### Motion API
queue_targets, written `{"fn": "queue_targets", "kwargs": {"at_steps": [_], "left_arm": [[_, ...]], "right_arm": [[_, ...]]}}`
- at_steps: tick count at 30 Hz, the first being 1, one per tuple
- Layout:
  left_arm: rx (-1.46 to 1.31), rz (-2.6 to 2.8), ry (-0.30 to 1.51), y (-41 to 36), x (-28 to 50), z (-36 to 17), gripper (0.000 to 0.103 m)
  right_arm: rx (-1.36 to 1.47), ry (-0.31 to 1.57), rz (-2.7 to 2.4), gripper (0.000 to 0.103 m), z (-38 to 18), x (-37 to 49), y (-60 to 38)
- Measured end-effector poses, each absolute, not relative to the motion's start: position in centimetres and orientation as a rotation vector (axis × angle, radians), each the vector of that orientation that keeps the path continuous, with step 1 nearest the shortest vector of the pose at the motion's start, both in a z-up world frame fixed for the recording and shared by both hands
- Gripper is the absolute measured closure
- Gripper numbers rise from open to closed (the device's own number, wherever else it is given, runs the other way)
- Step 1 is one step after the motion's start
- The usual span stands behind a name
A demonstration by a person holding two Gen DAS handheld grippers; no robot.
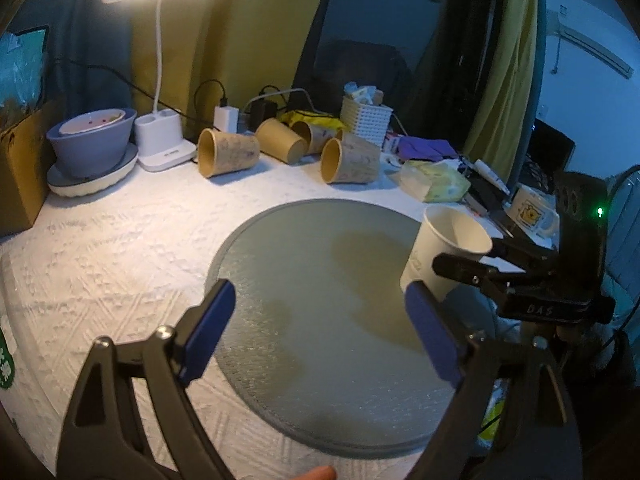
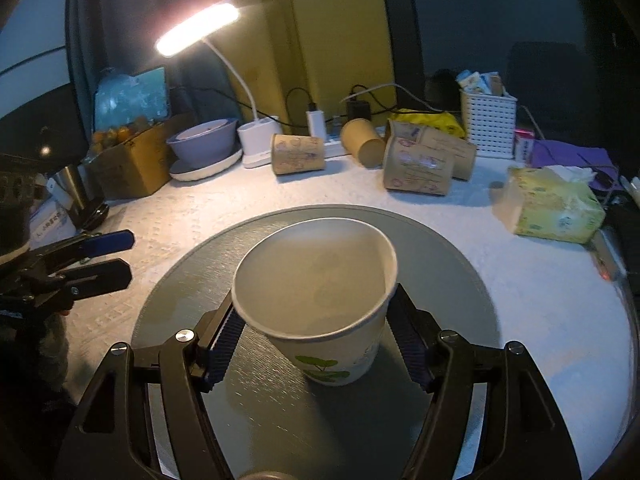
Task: Flip cup upright
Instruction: 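Lower the white cup upright onto the mat and open the right gripper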
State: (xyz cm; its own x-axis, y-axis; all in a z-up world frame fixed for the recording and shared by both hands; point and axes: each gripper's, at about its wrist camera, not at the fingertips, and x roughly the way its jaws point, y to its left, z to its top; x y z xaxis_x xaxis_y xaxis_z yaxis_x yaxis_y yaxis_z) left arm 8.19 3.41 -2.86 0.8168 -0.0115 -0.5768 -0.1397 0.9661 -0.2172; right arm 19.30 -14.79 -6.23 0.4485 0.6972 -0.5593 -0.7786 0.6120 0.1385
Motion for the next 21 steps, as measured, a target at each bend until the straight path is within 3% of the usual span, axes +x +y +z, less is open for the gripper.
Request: {"fn": "queue_targets", "kwargs": {"at_steps": [21], "left_arm": [[-0.269,0.057,0.556,1.0,5.4,-1.0,0.015]], "right_arm": [[-0.179,0.609,0.785,0.027,-4.2,15.5,-17.1]]}}
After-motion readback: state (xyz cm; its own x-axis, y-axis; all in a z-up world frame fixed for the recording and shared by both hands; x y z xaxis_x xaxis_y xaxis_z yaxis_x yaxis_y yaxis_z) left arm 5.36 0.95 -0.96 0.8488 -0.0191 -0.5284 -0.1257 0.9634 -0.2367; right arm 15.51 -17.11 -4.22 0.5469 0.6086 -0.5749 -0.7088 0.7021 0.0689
